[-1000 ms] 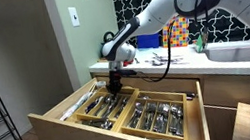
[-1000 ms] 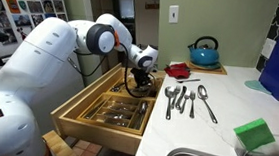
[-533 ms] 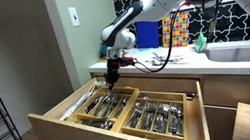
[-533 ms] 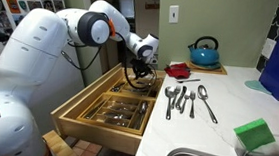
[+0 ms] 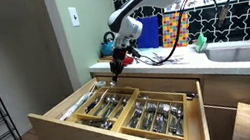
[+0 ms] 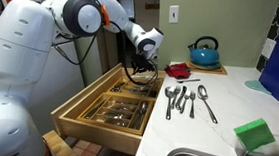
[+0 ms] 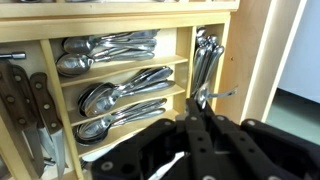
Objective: Remove one silver spoon from the left side of the open drawer and put it on the counter
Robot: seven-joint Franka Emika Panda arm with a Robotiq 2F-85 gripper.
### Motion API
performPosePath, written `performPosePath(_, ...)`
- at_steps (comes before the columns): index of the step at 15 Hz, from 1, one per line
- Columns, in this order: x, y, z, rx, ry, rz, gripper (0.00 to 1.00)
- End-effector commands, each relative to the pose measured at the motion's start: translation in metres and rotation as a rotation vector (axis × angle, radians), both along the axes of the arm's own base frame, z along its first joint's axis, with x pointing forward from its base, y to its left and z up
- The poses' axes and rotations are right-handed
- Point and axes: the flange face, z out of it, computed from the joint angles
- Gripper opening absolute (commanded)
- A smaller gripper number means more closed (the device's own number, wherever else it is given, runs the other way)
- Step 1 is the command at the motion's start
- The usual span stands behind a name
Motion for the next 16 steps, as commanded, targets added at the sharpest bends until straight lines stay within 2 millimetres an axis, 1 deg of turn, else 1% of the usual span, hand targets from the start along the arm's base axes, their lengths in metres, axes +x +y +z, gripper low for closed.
performPosePath(1, -0.052, -0.038, 0.027, 0.092, -0.062, -0.001, 0.06)
performPosePath(4, -0.09, -0.078, 0.046, 0.188, -0.152, -0.065, 0.06)
performPosePath(6, -0.12, -0.106, 0.056, 0.249, -0.214, -0.127, 0.06)
performPosePath(9, -0.168, -0.153, 0.067, 0.35, -0.291, -0.293, 0.05)
performPosePath(11, -0.202, -0.183, 0.067, 0.401, -0.308, -0.404, 0.05)
performPosePath(15, -0.253, -0.235, 0.063, 0.48, -0.327, -0.625, 0.05)
performPosePath(16, -0.266, -0.244, 0.06, 0.5, -0.332, -0.677, 0.05)
